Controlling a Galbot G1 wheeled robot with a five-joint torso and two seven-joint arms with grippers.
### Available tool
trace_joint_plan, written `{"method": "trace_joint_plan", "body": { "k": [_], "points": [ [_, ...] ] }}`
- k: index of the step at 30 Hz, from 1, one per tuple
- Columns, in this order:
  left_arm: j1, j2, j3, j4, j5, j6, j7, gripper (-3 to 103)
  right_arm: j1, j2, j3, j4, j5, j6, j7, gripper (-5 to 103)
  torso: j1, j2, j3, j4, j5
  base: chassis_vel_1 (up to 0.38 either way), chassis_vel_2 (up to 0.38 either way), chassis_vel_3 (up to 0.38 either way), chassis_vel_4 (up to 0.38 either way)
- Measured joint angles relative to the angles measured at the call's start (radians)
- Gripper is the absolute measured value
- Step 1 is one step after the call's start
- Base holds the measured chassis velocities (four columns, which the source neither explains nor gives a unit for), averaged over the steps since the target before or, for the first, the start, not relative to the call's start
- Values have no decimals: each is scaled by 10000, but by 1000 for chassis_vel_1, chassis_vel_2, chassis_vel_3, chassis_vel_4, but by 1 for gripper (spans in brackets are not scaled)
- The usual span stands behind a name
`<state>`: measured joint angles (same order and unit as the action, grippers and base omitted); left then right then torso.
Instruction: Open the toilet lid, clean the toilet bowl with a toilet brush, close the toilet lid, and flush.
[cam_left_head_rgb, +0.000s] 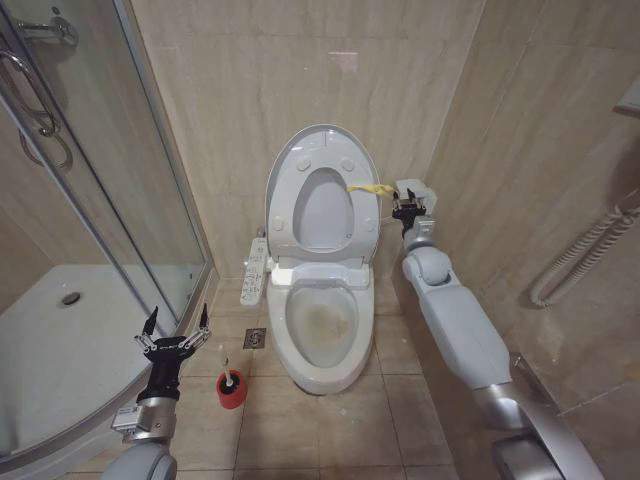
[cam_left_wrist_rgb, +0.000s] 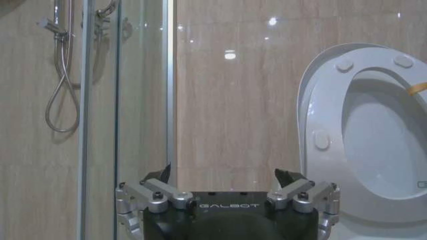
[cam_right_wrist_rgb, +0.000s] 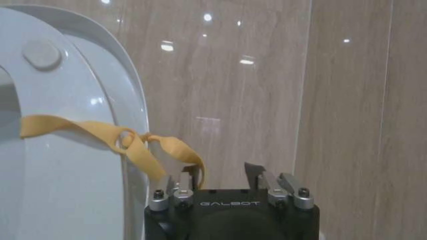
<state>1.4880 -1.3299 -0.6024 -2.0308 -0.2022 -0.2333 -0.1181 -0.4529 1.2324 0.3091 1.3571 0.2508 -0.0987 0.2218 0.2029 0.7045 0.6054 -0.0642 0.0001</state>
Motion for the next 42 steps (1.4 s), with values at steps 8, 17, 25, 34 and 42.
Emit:
{"method": "trace_joint_plan", "body": {
  "k": [8,17,25,34,42],
  "points": [
    [0,0,0,0,0,0,0,100,-422,-99,26,642,28,-162,20,75,0,0,0,2,-1,0,0,0,0],
    [0,0,0,0,0,0,0,100,-751,-124,151,1063,29,-215,20,99,0,0,0,2,0,0,0,0,0],
    [0,0,0,0,0,0,0,100,-773,-116,202,1247,112,-277,90,100,0,0,0,1,0,0,0,0,0],
    [0,0,0,0,0,0,0,100,-812,-233,170,1665,273,-423,114,100,0,0,0,1,-1,0,0,0,0],
    [0,0,0,0,0,0,1,100,-933,-419,164,2102,438,-541,122,100,0,0,0,1,-1,0,0,0,0]
  ]
}}
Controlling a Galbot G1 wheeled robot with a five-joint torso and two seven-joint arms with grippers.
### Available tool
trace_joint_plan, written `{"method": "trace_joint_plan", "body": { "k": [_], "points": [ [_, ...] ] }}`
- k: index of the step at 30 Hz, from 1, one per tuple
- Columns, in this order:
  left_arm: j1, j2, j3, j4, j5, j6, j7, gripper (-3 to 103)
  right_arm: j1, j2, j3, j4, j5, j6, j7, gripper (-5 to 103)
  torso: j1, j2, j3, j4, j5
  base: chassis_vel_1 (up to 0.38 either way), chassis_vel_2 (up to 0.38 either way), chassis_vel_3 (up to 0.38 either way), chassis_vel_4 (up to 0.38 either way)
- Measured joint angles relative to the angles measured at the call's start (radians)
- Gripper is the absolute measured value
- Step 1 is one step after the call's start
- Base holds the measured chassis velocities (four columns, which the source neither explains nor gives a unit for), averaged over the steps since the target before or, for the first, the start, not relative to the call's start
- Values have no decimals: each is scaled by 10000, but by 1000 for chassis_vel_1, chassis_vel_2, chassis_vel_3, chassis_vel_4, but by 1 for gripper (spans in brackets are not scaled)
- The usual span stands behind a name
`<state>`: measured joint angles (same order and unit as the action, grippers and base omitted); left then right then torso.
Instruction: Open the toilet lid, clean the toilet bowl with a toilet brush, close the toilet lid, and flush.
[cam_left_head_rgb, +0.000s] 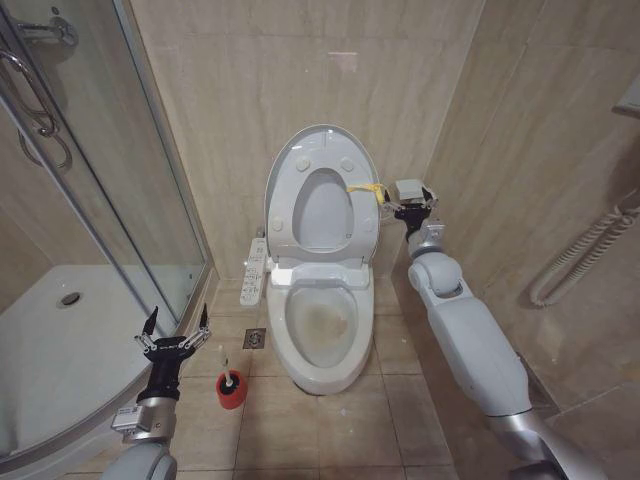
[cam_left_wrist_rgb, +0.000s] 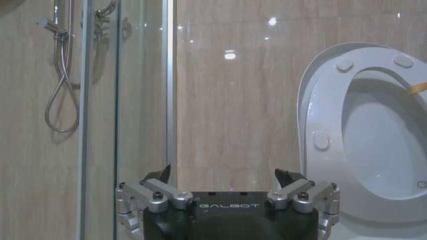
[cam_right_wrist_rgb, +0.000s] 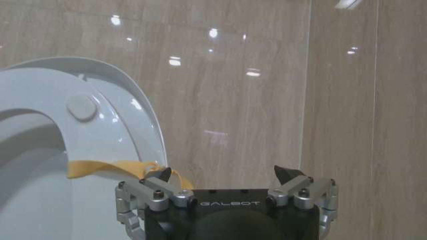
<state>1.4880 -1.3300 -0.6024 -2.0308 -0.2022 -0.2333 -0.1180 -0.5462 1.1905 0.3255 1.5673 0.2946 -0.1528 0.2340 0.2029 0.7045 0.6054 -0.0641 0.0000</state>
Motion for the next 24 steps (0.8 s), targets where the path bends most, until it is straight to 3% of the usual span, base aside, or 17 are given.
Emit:
{"method": "trace_joint_plan", "body": {
  "k": [13,24],
  "points": [
    [0,0,0,0,0,0,0,100,-790,-61,99,651,51,37,212,100,0,0,0,-2,1,0,0,0,0],
    [0,0,0,0,0,0,0,100,-3699,270,620,1548,-610,625,552,100,-1,0,0,-3,-1,0,0,0,0]
  ]
}}
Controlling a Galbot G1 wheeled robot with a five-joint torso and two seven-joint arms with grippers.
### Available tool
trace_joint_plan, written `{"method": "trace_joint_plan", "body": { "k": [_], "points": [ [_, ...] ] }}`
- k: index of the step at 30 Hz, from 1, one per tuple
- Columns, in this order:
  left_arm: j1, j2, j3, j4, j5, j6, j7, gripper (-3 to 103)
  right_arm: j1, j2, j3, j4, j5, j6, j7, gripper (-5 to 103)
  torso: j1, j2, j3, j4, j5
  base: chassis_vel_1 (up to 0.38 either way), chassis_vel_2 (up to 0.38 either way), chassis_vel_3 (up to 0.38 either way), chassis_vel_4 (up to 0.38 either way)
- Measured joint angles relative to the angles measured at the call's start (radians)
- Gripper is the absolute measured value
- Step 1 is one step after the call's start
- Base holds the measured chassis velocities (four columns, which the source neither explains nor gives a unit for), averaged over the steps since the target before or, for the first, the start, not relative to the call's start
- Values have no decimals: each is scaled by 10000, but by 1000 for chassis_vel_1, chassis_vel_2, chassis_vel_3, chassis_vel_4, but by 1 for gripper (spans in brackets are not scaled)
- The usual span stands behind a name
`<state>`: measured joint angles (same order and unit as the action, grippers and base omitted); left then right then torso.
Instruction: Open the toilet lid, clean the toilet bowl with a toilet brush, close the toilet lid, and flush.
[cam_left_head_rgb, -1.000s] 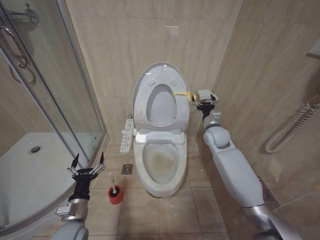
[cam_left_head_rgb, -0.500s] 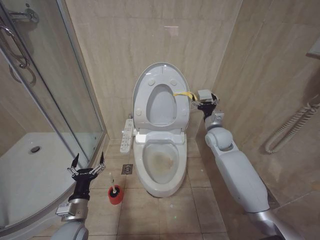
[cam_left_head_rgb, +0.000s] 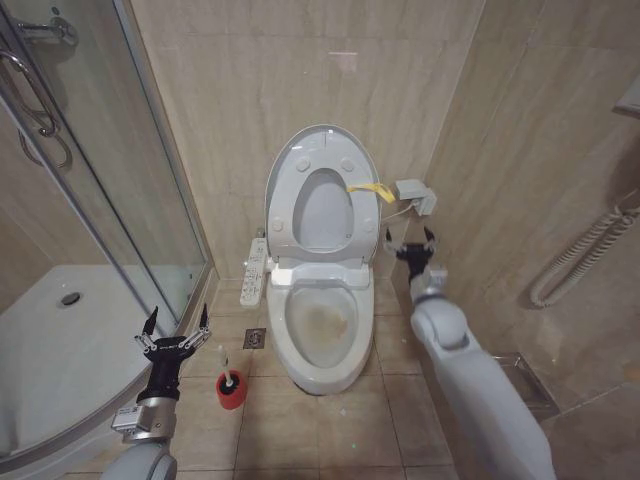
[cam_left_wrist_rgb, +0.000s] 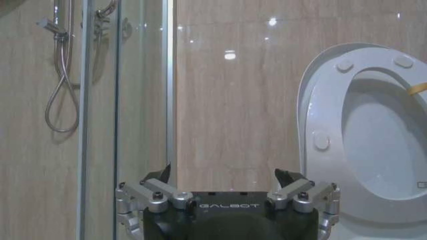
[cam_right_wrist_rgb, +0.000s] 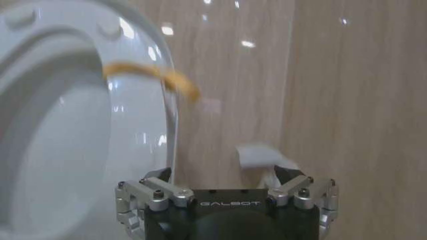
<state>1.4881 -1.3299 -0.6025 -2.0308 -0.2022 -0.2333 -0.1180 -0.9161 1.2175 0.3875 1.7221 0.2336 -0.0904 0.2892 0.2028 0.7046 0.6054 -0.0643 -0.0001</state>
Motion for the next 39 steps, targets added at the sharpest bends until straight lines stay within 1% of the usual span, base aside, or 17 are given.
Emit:
{"method": "trace_joint_plan", "body": {
  "k": [1,3,4,6,8,9,11,13,15,16,18,22,29,36,39],
  "points": [
    [0,0,0,0,0,0,0,100,-231,81,75,40,-113,74,23,100,0,0,1,0,1,0,0,0,0],
    [0,0,1,0,0,0,2,100,-919,487,406,175,-473,297,54,100,0,0,-1,3,-1,0,0,0,0],
    [0,0,1,0,0,0,2,100,-919,487,406,175,-473,297,54,100,0,0,-1,3,-1,0,0,0,0],
    [0,0,0,0,0,0,1,100,-1451,866,671,345,-603,382,55,100,0,0,0,2,2,0,0,0,0],
    [0,0,1,0,0,0,1,100,-1870,1184,900,486,-679,629,23,100,0,0,-1,3,-1,0,0,0,0],
    [0,0,1,0,0,0,1,100,-1870,1184,900,486,-679,629,23,100,0,0,-1,3,-1,0,0,0,0],
    [0,0,1,0,0,0,2,100,-2403,1580,1179,770,-849,849,-110,100,0,0,-1,2,2,0,0,0,0],
    [-2,0,0,0,0,0,-2,100,-2564,1674,1261,890,-861,887,-164,100,0,0,-1,3,-1,0,0,0,0],
    [0,0,0,0,0,0,-1,100,-2986,1870,1489,1161,-825,1242,-485,100,-1,0,-1,2,0,0,0,0,0],
    [0,0,0,0,0,0,-1,100,-2986,1870,1489,1161,-825,1242,-485,100,-1,0,-1,2,0,0,0,0,0],
    [0,0,0,0,0,0,-1,100,-3190,1895,1604,1276,-736,1478,-643,100,-1,0,-1,2,-1,0,0,0,0],
    [0,0,1,0,0,0,-1,100,-3379,1905,1666,1440,-706,1595,-768,100,0,0,-1,2,0,0,0,0,0],
    [-1,0,0,0,0,0,-1,100,-3386,1879,1663,1553,-662,1741,-769,100,0,0,0,3,0,0,0,0,0],
    [0,0,0,0,0,0,-1,100,-3327,1840,1628,1492,-632,1734,-898,100,0,0,0,3,1,0,0,0,0],
    [0,0,0,0,0,0,-1,100,-3304,1781,1532,1560,-450,1607,-1240,100,2,0,0,3,0,0,0,0,0]
  ]
}}
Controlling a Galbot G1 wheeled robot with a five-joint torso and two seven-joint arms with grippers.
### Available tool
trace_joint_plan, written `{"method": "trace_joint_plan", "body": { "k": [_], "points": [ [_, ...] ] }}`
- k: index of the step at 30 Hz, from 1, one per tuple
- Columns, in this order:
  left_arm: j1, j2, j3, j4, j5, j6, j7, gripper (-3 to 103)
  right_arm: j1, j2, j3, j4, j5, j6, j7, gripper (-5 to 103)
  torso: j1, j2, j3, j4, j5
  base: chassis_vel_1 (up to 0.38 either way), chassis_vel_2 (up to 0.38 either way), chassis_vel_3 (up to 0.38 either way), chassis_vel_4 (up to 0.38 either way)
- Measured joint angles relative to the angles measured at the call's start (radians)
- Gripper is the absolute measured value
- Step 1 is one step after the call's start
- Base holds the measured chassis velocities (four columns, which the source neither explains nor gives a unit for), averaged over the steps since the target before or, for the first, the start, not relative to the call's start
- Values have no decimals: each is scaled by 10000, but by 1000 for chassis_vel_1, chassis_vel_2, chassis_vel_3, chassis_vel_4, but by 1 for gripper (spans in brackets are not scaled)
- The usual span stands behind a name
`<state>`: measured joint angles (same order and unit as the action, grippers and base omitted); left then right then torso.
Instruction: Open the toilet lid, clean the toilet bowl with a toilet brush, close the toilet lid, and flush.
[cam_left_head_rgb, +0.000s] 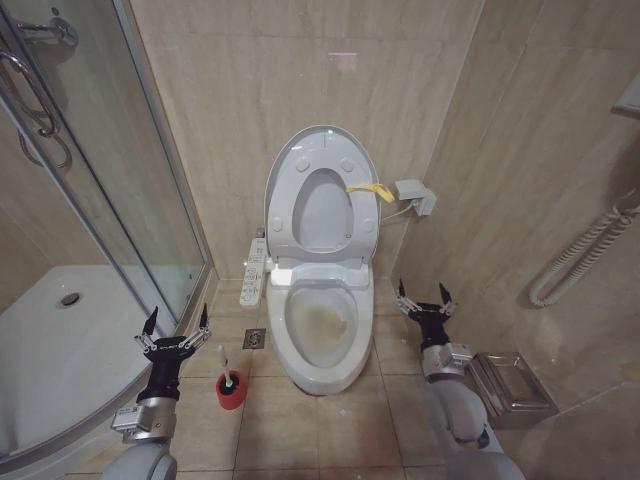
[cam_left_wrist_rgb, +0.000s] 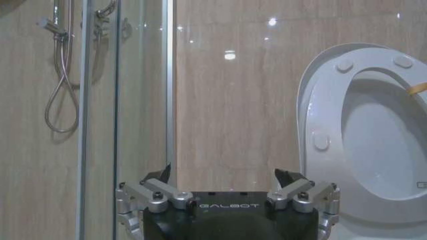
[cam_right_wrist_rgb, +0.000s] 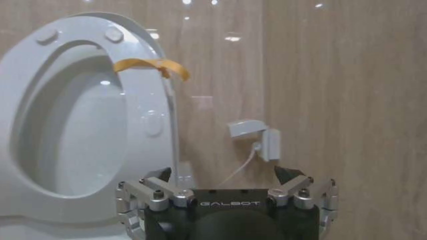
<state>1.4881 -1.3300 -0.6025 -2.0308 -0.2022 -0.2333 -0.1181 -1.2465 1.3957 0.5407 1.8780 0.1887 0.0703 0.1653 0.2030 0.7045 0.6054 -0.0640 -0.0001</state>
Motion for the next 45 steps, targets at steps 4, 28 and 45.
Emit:
{"method": "trace_joint_plan", "body": {
  "k": [4,28,45],
  "points": [
    [0,0,0,0,0,0,0,100,115,-49,-51,-49,62,-29,-117,100,0,0,0,0,0,0,0,0,0],
    [0,0,0,0,0,0,0,100,389,-123,-125,-464,48,-57,-202,100,0,-1,0,0,1,0,0,0,0],
    [0,0,0,0,0,0,0,100,386,-122,-125,-465,38,-65,-198,100,0,-1,0,0,1,0,0,0,0]
  ]
}}
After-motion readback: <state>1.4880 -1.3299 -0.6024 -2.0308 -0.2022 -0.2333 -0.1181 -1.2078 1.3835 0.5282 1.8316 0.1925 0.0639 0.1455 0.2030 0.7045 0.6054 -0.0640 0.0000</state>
